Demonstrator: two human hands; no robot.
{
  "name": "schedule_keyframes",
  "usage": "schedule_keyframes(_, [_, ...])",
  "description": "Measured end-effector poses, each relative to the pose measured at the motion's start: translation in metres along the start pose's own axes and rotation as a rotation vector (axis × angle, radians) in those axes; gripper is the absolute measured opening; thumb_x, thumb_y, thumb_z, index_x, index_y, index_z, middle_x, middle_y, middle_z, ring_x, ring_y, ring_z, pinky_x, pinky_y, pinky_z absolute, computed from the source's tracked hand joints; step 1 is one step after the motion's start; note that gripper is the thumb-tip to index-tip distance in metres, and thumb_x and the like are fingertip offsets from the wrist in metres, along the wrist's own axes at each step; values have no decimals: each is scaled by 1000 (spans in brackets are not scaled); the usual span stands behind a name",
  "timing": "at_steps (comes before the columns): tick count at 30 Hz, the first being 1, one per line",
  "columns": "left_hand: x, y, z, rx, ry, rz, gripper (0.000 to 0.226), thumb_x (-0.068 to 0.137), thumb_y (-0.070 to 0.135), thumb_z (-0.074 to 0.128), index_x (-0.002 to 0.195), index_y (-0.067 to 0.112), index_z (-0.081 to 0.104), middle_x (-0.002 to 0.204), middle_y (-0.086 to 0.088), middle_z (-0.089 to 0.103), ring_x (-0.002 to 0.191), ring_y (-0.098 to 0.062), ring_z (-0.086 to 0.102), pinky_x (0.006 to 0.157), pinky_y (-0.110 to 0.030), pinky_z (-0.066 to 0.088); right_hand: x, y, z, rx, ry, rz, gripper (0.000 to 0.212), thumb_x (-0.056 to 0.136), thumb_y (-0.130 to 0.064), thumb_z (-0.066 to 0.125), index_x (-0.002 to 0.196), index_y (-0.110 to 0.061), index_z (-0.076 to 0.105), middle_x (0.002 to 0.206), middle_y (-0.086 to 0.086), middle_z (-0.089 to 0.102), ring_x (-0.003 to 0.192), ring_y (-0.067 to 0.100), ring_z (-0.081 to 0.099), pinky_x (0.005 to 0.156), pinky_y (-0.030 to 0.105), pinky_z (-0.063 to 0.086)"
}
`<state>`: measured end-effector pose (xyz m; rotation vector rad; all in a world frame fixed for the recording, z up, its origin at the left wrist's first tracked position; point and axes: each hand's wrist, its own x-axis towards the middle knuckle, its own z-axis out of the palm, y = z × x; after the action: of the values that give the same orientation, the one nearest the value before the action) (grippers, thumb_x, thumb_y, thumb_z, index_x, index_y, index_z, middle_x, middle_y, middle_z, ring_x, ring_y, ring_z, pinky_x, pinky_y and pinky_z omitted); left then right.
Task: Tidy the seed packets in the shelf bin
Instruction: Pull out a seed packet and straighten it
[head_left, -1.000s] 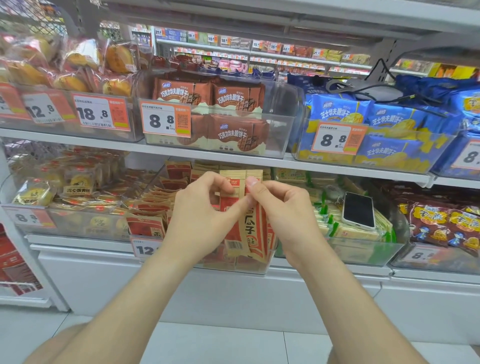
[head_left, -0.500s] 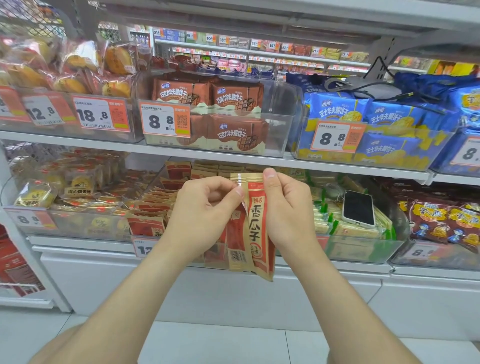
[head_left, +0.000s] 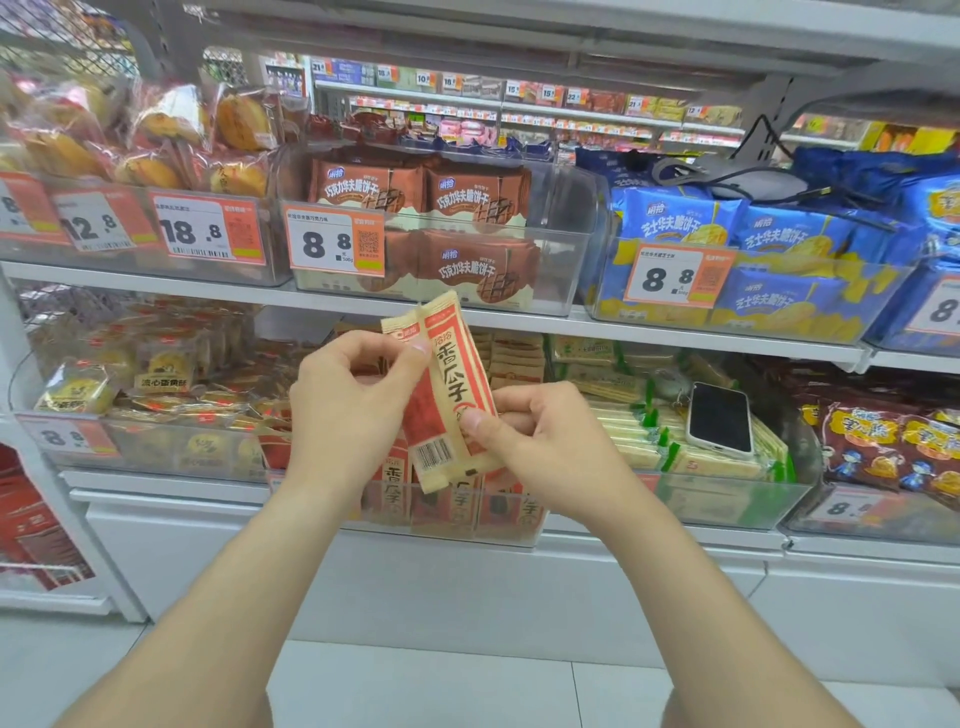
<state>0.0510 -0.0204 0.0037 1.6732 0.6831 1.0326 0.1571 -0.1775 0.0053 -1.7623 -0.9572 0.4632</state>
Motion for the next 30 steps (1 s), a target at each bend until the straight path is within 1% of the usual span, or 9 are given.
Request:
schedule_keyframes(3, [-6, 2, 3, 32, -134, -28, 25, 85, 40, 90, 100, 28, 74, 105, 12, 78, 82, -6, 79, 70, -32, 66, 3, 1, 0, 26, 118, 3, 26, 109, -33, 61, 115, -16, 81, 89, -1, 83, 83, 17, 81, 74, 49, 68])
schedule_keyframes(4, [-8, 1, 4, 27, -181, -37, 31, 83, 39, 92, 104, 28, 71, 109, 12, 77, 83, -6, 80, 69, -31, 66, 5, 2, 0, 32, 156, 2, 28, 109, -33, 60, 114, -15, 81, 89, -1, 83, 83, 18, 81, 75, 49, 68])
schedule_keyframes(6, [-12, 0, 6, 32, -245, -47, 45, 77, 47, 95, 109, 33, 66, 116, 12, 75, 87, -11, 81, 71, -40, 68, 7, 5, 1, 10, 236, -18, 26, 109, -30, 61, 110, -18, 84, 87, -2, 83, 83, 19, 81, 78, 50, 67])
schedule_keyframes(9, [-16, -1, 9, 53, -289, -48, 58, 71, 54, 96, 112, 36, 59, 114, 12, 78, 91, -12, 80, 71, -42, 68, 9, 5, 6, 34, 345, 8, 24, 105, -24, 64, 96, -23, 87, 81, -4, 82, 82, 24, 80, 77, 50, 67])
schedule_keyframes(14, [-17, 8, 7, 36, -365, -47, 56, 81, 38, 94, 120, 30, 55, 106, 12, 81, 87, -6, 80, 69, -31, 67, 5, -1, 11, 186, 401, 60, 23, 99, -29, 75, 79, -25, 86, 78, 0, 81, 79, 29, 80, 73, 53, 67])
schedule_keyframes(19, [-15, 12, 4, -28, -446, -124, 55, 82, 32, 93, 124, 28, 57, 101, 20, 81, 90, -9, 81, 78, -42, 69, -1, -6, 6, 109, 407, -36, 27, 89, -43, 86, 80, -18, 83, 70, 3, 79, 65, 25, 79, 63, 52, 67])
schedule_keyframes(25, [-10, 13, 3, -26, -489, -138, 49, 89, 5, 83, 128, 19, 58, 99, 9, 83, 89, -17, 82, 74, -45, 69, 4, 1, 6, 66, 378, -52, 26, 87, -48, 82, 93, -23, 78, 73, 8, 79, 70, 30, 80, 70, 56, 65])
schedule_keyframes(27, [-9, 14, 1, -36, -513, -141, 48, 89, 3, 83, 128, 17, 59, 102, 4, 84, 93, -23, 82, 78, -49, 69, 5, 2, 7, 82, 337, -73, 20, 93, -44, 76, 103, -28, 79, 78, 8, 80, 73, 30, 80, 70, 57, 66])
schedule_keyframes(30, [-8, 15, -4, -56, -544, -148, 48, 89, 4, 85, 129, 15, 60, 104, 2, 84, 97, -28, 82, 80, -52, 68, 2, -3, 5, 167, 247, -53, 12, 104, -30, 70, 112, -25, 77, 86, 8, 81, 74, 29, 80, 62, 53, 66])
